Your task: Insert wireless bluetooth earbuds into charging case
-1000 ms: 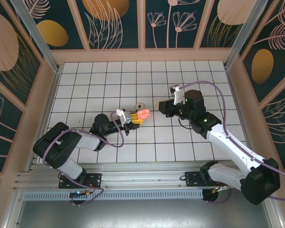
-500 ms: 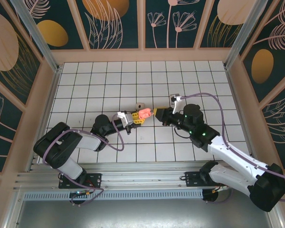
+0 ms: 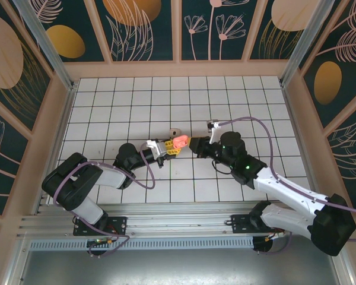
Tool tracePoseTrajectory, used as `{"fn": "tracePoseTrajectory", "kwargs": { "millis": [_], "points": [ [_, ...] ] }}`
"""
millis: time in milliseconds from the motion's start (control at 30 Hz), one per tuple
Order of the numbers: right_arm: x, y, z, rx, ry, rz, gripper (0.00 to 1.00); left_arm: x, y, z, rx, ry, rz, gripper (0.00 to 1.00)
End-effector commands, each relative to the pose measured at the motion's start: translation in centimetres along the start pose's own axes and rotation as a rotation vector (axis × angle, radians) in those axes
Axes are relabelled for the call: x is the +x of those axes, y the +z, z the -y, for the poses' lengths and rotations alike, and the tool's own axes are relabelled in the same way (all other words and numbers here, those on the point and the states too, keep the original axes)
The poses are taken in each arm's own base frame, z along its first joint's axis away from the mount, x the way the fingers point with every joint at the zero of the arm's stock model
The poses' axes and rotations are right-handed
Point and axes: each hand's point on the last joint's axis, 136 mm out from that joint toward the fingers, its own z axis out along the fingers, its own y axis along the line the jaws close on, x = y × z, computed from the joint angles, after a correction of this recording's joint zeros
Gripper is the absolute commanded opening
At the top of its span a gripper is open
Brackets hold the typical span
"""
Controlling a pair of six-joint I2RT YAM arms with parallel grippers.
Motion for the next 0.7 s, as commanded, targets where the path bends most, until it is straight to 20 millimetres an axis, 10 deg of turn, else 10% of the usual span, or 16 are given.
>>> {"fn": "tracePoseTrajectory", "kwargs": {
  "millis": [0, 667],
  "points": [
    [-1.6, 0.0, -0.6, 0.039, -0.045, 0.054, 0.18, -2.0, 0.3, -0.2, -0.001, 0.055, 0.057, 0.00],
    [-3.7, -0.7, -1.7, 0.181, -0.310, 0.156, 0.17, -2.7, 0.8, -0.7, 0.001, -0.061, 0.062, 0.00]
  ]
}}
